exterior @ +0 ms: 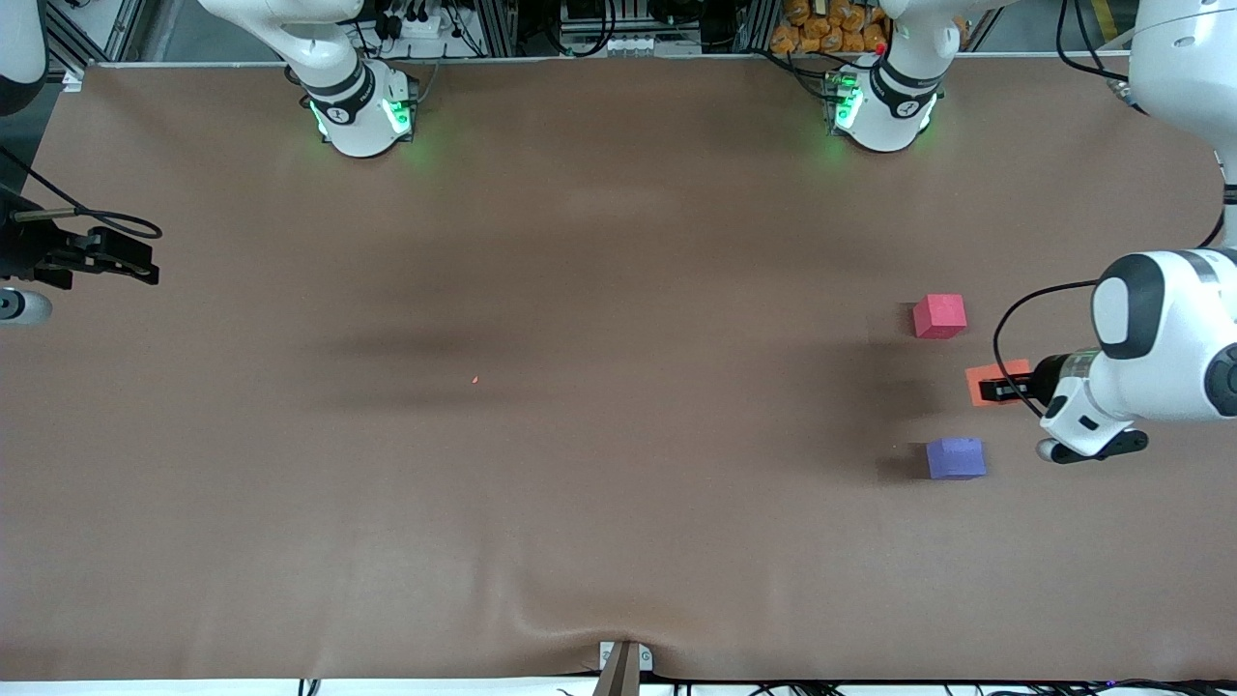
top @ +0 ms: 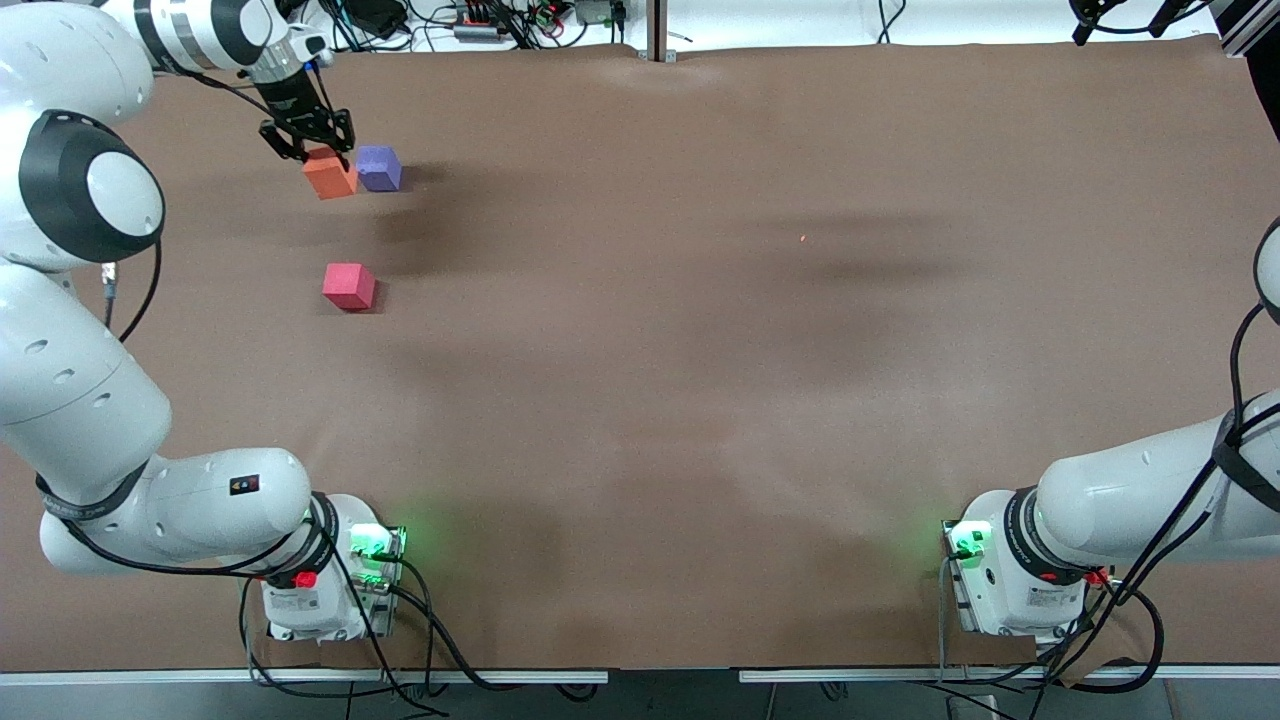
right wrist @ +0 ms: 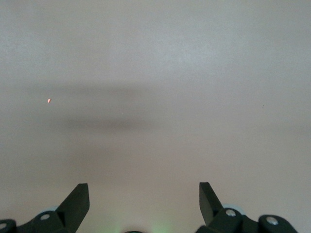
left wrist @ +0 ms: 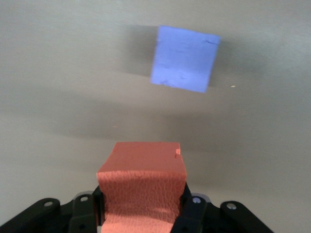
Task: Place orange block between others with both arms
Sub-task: 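Carry the orange cube with the left gripper toward the pink cube, then lower the orange cube between the pink and blue cubes, open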
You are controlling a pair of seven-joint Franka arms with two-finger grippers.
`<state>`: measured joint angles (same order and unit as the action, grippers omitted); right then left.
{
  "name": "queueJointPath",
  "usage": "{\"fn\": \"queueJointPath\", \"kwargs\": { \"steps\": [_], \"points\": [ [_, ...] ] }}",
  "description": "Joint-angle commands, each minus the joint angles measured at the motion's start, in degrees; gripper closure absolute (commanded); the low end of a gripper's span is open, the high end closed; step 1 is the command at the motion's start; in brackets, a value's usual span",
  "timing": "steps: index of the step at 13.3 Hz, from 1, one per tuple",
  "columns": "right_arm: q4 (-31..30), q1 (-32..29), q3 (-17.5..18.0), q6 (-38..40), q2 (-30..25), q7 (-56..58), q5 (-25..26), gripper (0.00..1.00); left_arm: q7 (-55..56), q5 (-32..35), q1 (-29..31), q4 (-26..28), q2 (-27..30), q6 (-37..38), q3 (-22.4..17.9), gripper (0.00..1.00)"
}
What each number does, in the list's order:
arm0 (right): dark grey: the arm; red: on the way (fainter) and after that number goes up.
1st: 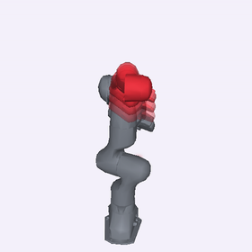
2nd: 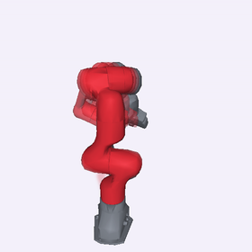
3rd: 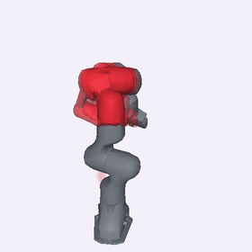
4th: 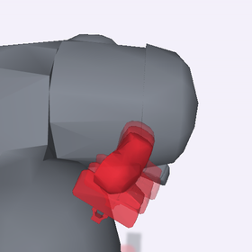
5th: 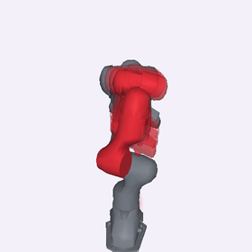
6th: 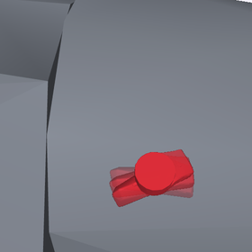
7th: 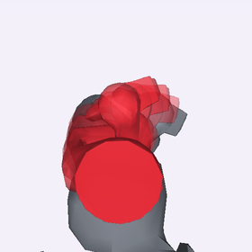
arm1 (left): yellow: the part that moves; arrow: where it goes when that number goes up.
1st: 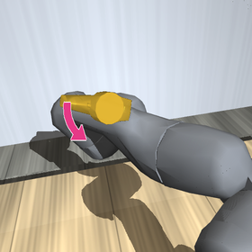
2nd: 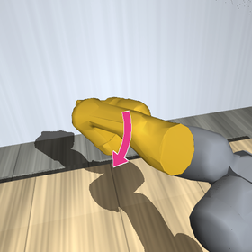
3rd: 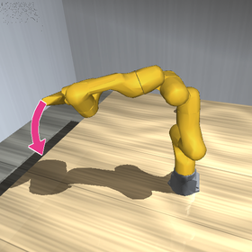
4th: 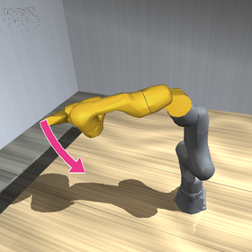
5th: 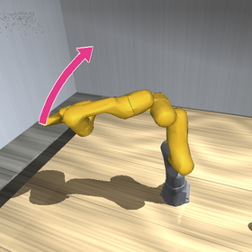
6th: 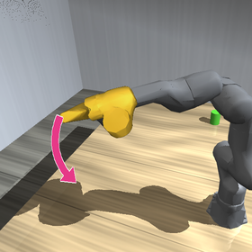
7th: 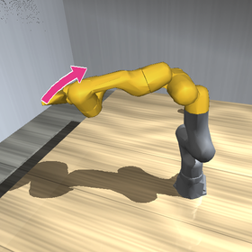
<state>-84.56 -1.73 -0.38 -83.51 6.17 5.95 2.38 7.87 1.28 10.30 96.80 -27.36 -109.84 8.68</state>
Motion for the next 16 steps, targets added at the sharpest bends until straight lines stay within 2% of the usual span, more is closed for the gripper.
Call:
{"fn": "queueJointPath", "kwargs": {
  "steps": [1,6,16],
  "points": [
    [0.45,-0.21,0.12,0.72,-0.19,0.2,-0.88,0.0,-0.4,-1.72,0.77,7.07,3.45,-5.54,0.47,1.0],
    [0.45,-0.21,0.12,0.72,-0.28,0.11,-0.88,0.0,-3.64,-1.63,0.86,11.56,4.51,-10.04,0.47,1.0],
    [0.45,-0.29,0.12,0.63,-0.28,0.11,-0.88,0.0,-4.7,-1.63,1.91,14.99,2.41,-16.89,0.55,1.0]
  ]
}}
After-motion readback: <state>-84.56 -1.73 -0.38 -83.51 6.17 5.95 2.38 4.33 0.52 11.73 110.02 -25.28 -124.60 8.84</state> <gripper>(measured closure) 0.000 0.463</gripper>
